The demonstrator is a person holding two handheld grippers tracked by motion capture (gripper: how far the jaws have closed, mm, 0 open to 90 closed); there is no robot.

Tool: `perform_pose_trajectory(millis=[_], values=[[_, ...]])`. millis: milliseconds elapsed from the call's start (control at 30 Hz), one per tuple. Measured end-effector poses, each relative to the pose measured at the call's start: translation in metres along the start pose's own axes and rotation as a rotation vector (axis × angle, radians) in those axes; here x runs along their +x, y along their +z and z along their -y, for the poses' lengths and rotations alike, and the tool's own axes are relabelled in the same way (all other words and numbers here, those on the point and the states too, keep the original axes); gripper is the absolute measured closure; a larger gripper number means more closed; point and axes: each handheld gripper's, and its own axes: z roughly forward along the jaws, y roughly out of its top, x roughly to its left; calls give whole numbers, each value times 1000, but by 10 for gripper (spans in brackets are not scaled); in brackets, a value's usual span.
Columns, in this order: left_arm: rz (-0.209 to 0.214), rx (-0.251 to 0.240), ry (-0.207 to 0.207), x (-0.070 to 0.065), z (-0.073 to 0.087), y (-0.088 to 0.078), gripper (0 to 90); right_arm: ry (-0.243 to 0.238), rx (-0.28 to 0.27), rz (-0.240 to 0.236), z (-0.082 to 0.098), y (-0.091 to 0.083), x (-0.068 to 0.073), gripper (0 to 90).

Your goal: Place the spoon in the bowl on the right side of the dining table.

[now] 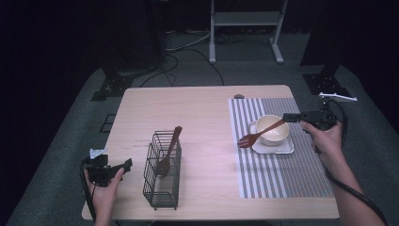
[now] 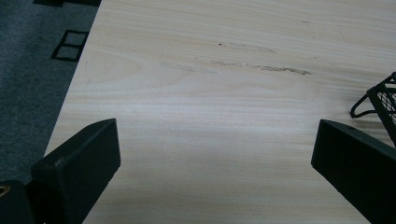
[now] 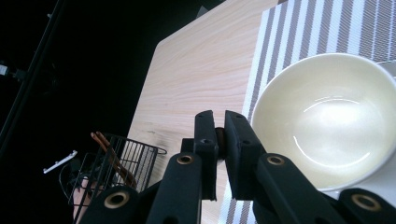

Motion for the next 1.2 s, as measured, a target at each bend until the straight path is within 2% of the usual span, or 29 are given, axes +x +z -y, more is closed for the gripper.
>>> perform_pose_trajectory(millis=[533, 1200], values=[[1, 2, 4, 0, 0, 0, 2, 47, -65, 22, -1, -19, -18, 832], [2, 1, 6, -2, 0, 0, 2, 78, -117, 54, -2, -36, -28, 832]])
